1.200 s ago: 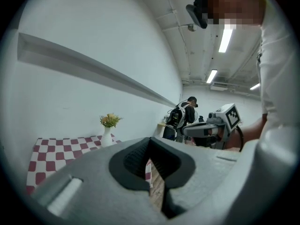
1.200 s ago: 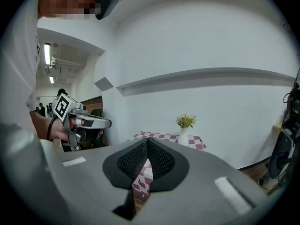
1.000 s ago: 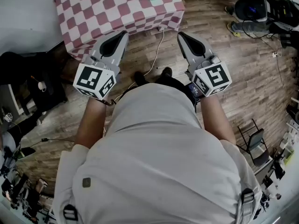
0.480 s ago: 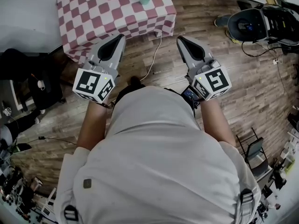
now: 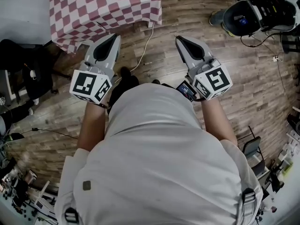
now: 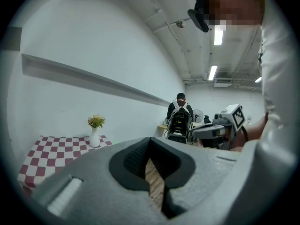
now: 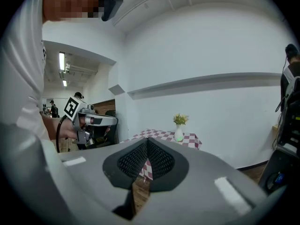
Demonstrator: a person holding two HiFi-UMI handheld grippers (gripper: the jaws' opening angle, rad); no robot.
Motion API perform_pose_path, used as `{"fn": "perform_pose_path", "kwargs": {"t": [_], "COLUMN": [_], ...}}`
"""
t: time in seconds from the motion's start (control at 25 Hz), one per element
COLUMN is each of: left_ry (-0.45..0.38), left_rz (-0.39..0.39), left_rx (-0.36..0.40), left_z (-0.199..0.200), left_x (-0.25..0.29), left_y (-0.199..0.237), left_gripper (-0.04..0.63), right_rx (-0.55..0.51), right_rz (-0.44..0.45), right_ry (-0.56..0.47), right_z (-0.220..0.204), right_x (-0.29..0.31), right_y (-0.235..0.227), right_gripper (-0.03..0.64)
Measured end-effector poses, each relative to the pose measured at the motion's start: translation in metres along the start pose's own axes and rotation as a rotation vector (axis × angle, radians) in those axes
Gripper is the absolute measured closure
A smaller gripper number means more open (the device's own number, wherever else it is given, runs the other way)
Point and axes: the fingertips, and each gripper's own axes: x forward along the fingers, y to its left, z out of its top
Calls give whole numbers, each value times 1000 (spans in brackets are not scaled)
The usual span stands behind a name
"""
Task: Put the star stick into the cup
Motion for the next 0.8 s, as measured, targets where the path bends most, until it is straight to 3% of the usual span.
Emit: {"fn": "perform_pose_path", "kwargs": {"t": [0.28,0.8], "left_ry": [11,4], "left_rz": [48,82], "left_rx": [-19,-28], "left_z": [-17,-25], "left_x": [-21,-55], "left_y": [-44,-70], "left_gripper": [591,591], "right_rx": [6,-29], "right_rz": [54,114], "right_ry": [26,40], "right_z": [-22,-25], "right_x": [-41,-61], "right_y": [9,39], "right_gripper": [607,607]}}
